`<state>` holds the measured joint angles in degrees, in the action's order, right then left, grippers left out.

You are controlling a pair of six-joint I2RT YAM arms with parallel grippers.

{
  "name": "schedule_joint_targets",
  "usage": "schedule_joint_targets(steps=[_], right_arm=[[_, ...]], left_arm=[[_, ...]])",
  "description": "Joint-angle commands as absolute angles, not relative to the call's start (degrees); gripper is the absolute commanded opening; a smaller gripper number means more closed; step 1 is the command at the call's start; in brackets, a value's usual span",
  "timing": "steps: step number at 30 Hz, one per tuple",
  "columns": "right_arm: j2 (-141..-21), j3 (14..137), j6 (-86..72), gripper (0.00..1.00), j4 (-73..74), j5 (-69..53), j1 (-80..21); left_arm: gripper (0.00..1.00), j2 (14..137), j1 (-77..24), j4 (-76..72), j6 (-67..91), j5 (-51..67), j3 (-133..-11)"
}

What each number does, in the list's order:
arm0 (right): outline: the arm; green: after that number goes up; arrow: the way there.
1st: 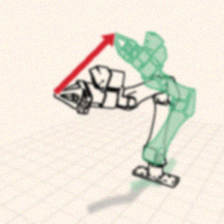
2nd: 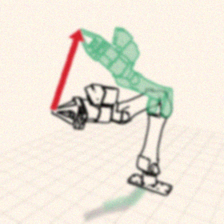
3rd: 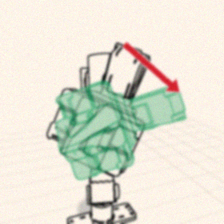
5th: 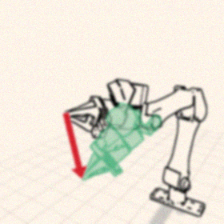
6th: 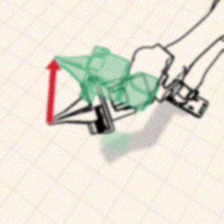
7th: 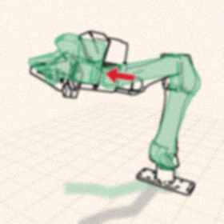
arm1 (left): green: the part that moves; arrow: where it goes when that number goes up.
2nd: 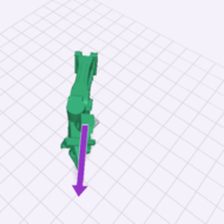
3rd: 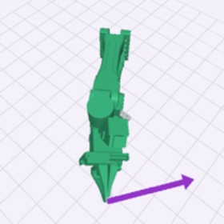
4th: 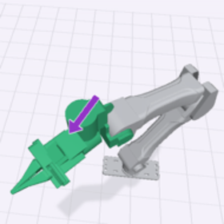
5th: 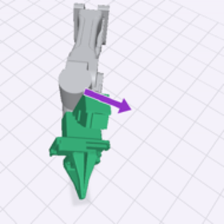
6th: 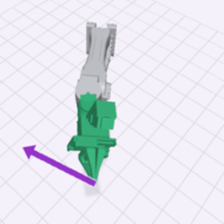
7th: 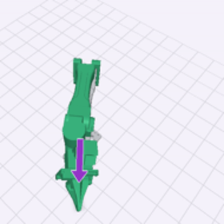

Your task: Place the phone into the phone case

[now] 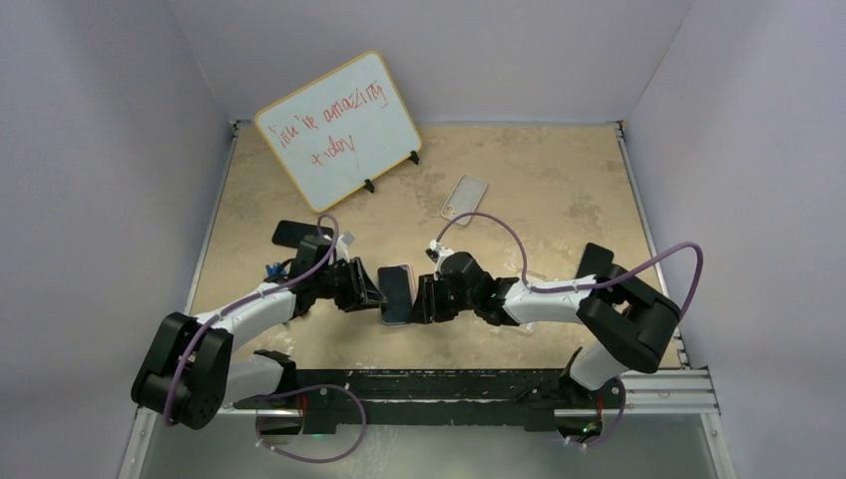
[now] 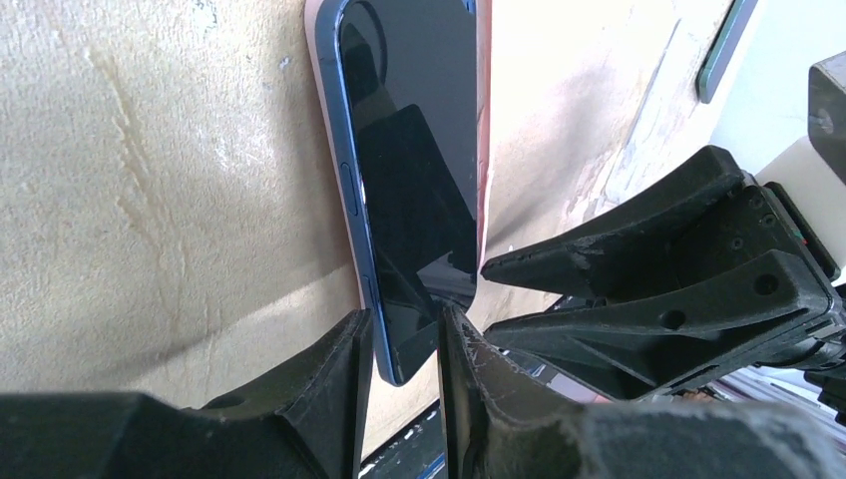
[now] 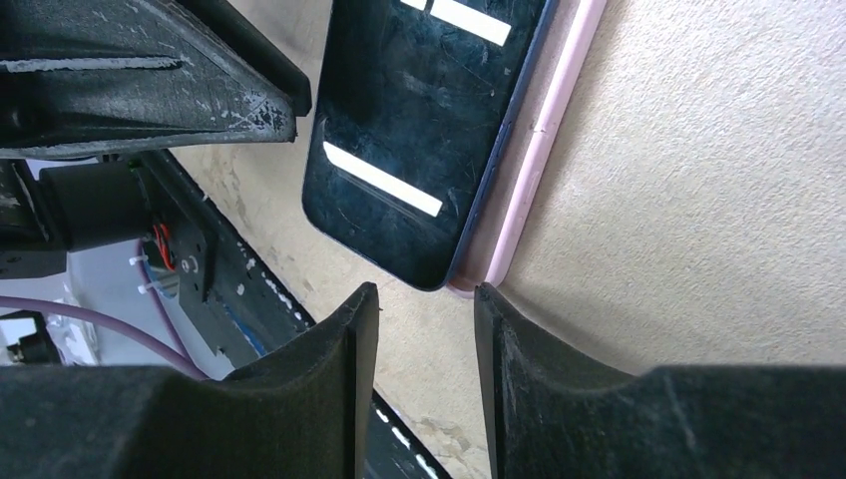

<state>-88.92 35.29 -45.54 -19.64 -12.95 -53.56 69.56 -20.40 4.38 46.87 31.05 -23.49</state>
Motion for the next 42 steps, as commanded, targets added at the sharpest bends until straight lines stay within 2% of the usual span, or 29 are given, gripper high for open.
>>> schedule_joint_targets(steps=[1,7,14,20,26,28,32,34,37,42], right_arm=[[-87.4,35.3,-44.8,0.42,-19.0,-10.3,-53.5],[-87.2,35.8,-43.9,0.41,-15.5,-9.0,-53.5],[-91.4,37.3,-42.9,0.38,-18.1,-10.6,-53.5],[-93.4,37.1,-44.6,0.35,-21.3,-11.0,-53.5],[-91.7,36.5,-46.6,0.31,-20.5,-9.3,-53.4],[-90.8,36.9,-46.6,0.31,-19.6,-8.3,-53.2],[-88.7,37.1,-46.6,0.32,-19.1,-7.1,-51.8],[-88.0,37.1,-46.5,0.33,-19.2,-7.0,-50.5],[-88.3,38.1,-45.5,0.33,-19.0,-6.3,-49.1],[-92.3,41.4,-44.1,0.34,-18.2,-8.9,-47.6]], left_arm=[[0.32,69.9,-20.8,4.4,45.4,31.0,-24.4],[0.29,70.9,-22.3,2.5,46.8,31.5,-24.1],[0.12,71.9,-23.6,-2.5,51.0,30.2,-24.2],[0.06,73.3,-24.4,-2.0,51.4,26.6,-25.8],[0.06,72.3,-24.7,-1.0,52.7,26.0,-23.6],[0.09,70.5,-24.6,3.4,51.1,25.0,-25.8],[0.31,68.0,-23.6,13.7,45.7,20.4,-32.6],[0.35,67.6,-22.9,15.6,44.6,19.8,-33.9],[0.35,69.3,-22.3,15.4,43.6,19.6,-34.4],[0.28,73.7,-22.2,12.9,41.3,21.7,-34.3]])
